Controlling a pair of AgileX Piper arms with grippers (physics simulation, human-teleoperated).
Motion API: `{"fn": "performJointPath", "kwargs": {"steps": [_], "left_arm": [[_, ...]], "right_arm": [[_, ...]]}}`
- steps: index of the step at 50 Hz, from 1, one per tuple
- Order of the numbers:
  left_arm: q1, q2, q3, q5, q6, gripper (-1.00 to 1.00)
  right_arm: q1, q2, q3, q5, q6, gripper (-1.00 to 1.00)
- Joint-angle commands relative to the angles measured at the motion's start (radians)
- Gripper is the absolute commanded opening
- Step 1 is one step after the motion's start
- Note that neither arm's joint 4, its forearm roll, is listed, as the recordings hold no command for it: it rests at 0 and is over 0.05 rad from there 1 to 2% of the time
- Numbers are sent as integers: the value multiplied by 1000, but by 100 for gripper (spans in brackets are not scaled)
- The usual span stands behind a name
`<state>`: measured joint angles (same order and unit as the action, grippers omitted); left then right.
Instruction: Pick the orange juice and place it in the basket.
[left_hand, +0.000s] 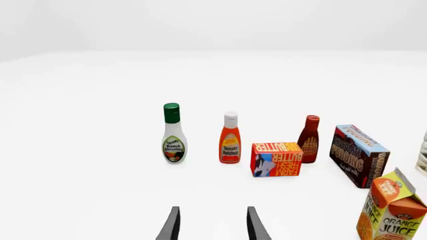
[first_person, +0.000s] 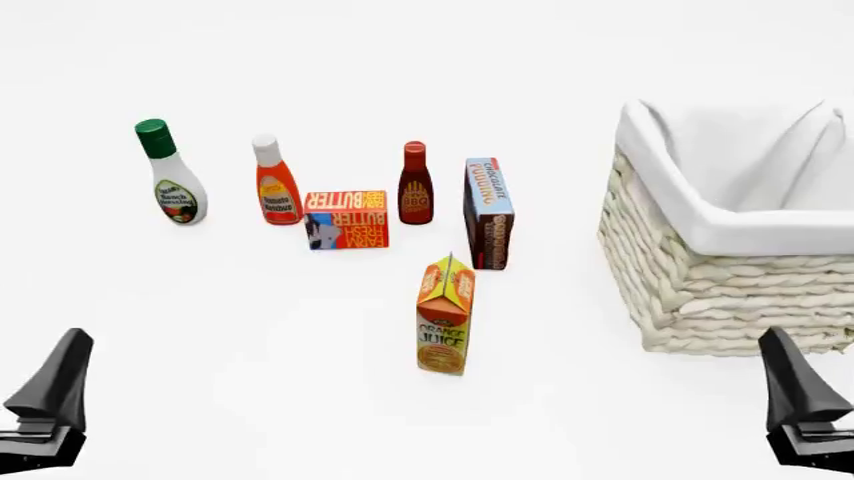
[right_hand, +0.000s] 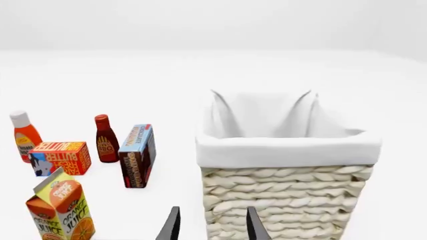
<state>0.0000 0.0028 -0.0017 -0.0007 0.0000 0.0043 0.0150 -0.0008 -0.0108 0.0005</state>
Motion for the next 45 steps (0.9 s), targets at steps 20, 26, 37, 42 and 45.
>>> {"fn": "performJointPath", "kwargs": {"steps": [20,26,37,42,45], "left_arm": [[0,7,-2,-5,0,100],[0,14,-2,-11,0,100],[0,18,-3,-14,0,100],[0,20,-3,-16,0,100],[0,19,-3,-15,0,100]], "right_arm": [[56,87,-12,-28,41,100],[120,198,-26,-92,68,100],[187,356,-37,-197,94,100],[233,436,-60,-229,92,100],[251,463,-71,-239,97,100]]}}
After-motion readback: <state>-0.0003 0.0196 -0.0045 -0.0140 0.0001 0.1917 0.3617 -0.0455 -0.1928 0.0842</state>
